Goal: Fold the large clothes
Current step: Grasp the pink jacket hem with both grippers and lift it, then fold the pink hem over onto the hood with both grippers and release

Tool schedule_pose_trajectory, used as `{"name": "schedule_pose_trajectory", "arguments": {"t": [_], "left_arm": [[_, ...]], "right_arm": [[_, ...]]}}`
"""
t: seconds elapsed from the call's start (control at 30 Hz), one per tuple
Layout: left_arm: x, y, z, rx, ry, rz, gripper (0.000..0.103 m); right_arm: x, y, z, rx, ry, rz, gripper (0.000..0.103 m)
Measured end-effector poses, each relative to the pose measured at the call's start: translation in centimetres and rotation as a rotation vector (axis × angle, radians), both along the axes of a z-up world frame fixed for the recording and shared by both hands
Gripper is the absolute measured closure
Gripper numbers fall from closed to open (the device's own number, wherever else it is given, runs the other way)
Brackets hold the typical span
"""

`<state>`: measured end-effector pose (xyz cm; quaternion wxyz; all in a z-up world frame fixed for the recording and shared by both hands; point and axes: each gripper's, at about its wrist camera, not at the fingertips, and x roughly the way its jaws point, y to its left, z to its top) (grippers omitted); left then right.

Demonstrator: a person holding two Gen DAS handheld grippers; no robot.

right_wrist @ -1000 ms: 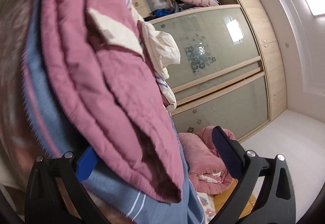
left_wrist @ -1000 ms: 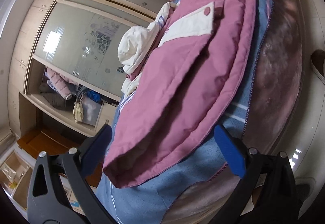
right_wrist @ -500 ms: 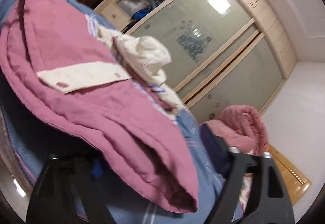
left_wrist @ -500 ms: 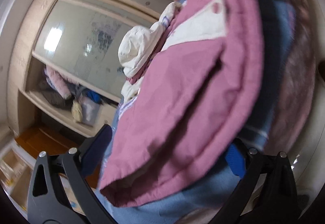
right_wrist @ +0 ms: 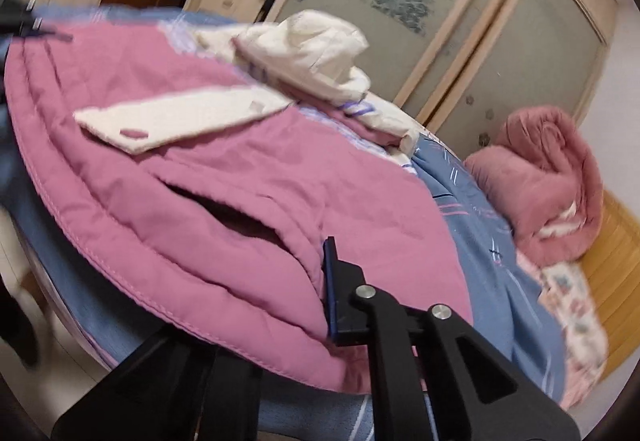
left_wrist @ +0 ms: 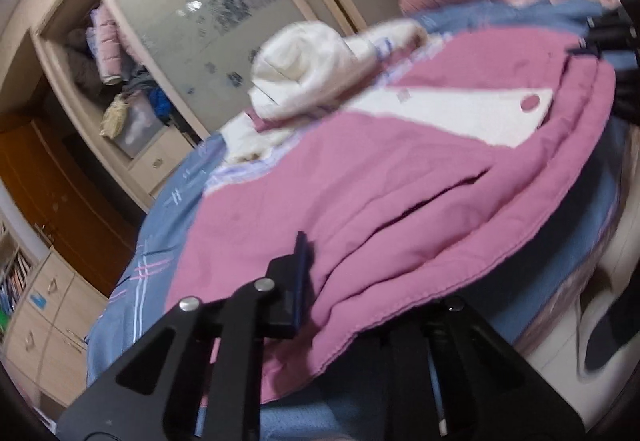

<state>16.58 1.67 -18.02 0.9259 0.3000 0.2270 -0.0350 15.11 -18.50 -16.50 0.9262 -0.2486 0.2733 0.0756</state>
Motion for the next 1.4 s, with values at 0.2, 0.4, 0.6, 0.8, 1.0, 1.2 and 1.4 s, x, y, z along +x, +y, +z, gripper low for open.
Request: {"name": "schedule_pose_trajectory", "arguments": {"t": [0.2,0.4,0.6,0.8,1.0,1.2,1.4], "left_arm": [[1.0,0.2,3.4,-0.102,-0.094,0.047,0.091],[7.1,-0.5,9.4,-0.073,-0.177,0.079,0.092],[19.9,-1.3,15.9,0.032,-0.253,0.107,0.092],[36.4,-0.8,17.0,0.051,-0.14,0.129,0.09],[49.7,-0.8,12.0,0.101,-0.03,0.142,0.068],[54.6,1.4,11.0,0.085,-0.142,0.219,0.002],[57.4,7.1,11.6,0.067,-0.123,0.431,0.002]], "right_arm": [[0.9,-0.4,4.5,0.164,-0.107,-0.064,0.096],[6.8,-0.1,9.6,0.222,-0.212,-0.106,0.097],[18.8,0.8,15.5,0.162,-0.274,-0.115,0.097],[34.6,1.7,16.7,0.127,-0.186,-0.138,0.097],[47.2,1.9,10.7,0.101,-0.018,-0.16,0.095],[52.3,0.9,6.7,0.013,-0.053,-0.245,0.01],[55.1,-3.9,8.3,0.074,-0.056,-0.467,0.003]]}}
